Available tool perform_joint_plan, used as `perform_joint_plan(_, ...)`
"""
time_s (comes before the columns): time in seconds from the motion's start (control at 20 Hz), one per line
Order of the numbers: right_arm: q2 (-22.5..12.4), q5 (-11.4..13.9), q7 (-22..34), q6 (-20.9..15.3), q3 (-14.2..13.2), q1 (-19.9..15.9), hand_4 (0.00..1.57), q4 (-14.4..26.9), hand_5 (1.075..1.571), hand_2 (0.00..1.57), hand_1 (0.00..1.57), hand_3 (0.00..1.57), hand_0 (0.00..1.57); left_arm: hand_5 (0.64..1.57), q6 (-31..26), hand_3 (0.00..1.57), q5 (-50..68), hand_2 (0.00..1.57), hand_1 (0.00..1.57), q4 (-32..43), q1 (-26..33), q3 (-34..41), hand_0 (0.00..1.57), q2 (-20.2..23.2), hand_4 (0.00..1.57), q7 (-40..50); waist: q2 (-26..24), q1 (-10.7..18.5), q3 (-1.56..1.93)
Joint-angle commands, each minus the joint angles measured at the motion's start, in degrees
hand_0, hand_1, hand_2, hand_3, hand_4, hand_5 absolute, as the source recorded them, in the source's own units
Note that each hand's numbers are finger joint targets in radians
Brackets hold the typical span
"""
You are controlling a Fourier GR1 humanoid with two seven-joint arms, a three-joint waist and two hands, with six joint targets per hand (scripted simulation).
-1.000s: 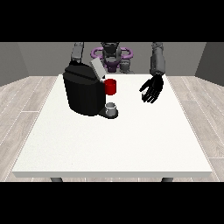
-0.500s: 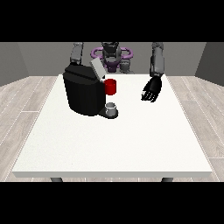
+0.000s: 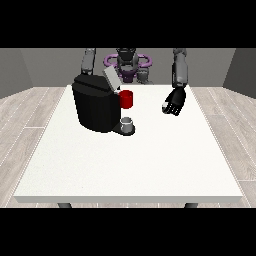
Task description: Insert the coffee pod into the coffee machine and close the lid
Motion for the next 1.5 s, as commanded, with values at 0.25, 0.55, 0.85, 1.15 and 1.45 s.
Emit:
perform_joint_plan(0.25,0.51,3.44,-1.42,-5.49,2.80,3.60,0.00,4.30,1.571,0.00,0.00,0.00,0.00,1.571,-4.49,1.35,4.54,1.42,1.43,0.37,-4.65,4.25,1.43,-2.45,0.49,-5.08,-2.74,1.07,-0.15)
perform_joint_plan(0.55,-2.40,2.92,4.41,-2.46,-2.01,-2.98,0.00,8.44,1.571,0.00,0.00,0.00,0.00,1.571,-15.03,1.32,4.86,1.39,1.40,-1.32,-11.04,4.12,1.40,-3.25,0.50,1.26,-6.90,2.36,-0.12)
perform_joint_plan(0.85,-1.17,3.47,0.13,-1.33,0.12,0.89,0.00,9.97,1.571,0.00,0.00,0.00,0.00,1.571,-18.83,1.34,5.57,1.40,1.40,-2.92,-14.81,5.16,1.40,-4.33,0.60,3.37,-9.62,0.20,-0.13)
perform_joint_plan(1.15,-1.58,2.37,0.47,-2.00,-2.25,-1.82,0.00,10.86,1.571,0.00,0.00,0.00,0.00,1.571,-19.36,1.32,3.77,1.35,1.33,-5.40,-15.00,4.05,1.33,-8.88,0.59,7.50,-9.82,1.24,-0.13)
perform_joint_plan(1.45,0.29,1.30,-2.41,-0.73,0.07,-0.64,0.00,7.93,1.571,0.00,0.00,0.00,0.00,1.571,-23.00,1.36,7.41,1.16,0.96,-3.87,-22.82,9.80,0.96,-6.26,0.52,10.20,-8.86,-2.72,-0.13)
